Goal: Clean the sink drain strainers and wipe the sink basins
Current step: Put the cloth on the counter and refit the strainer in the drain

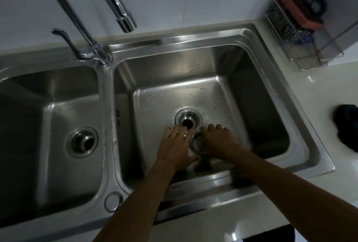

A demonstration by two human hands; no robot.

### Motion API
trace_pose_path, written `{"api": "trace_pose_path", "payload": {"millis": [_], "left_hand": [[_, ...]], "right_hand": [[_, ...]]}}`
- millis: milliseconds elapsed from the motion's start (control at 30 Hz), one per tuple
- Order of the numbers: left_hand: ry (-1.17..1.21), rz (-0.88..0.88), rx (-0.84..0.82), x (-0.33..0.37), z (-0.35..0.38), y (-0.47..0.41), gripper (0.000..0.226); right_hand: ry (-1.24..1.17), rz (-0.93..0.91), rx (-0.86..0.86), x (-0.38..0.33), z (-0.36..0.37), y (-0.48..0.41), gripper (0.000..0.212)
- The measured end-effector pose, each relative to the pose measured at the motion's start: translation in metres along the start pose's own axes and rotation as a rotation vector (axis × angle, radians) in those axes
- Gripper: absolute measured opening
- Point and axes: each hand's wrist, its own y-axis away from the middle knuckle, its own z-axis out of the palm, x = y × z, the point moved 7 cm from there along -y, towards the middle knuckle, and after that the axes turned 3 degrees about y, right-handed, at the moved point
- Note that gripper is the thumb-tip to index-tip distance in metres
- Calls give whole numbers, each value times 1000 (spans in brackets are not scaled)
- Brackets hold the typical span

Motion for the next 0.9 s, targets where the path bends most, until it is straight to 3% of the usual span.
{"api": "trace_pose_path", "payload": {"millis": [200, 367, 567, 667, 767, 900], "left_hand": [[53, -77, -62, -11, 18, -13, 107], [80, -215, 24, -41, 7, -4, 110], [101, -287, -5, -60, 13, 13, 110], [71, -288, -12, -63, 11, 19, 109], [59, -296, -30, -64, 8, 24, 117], [34, -328, -73, -67, 5, 33, 131]], "right_hand": [[-9, -65, 52, 4, -3, -25, 83], [-90, -72, 173, 6, -31, -61, 84], [-69, -69, 125, -6, -19, -90, 83], [-53, -53, 99, -5, -18, -88, 95], [49, -226, 139, -21, -21, -76, 109], [127, -564, 171, -60, -11, -50, 106]]}}
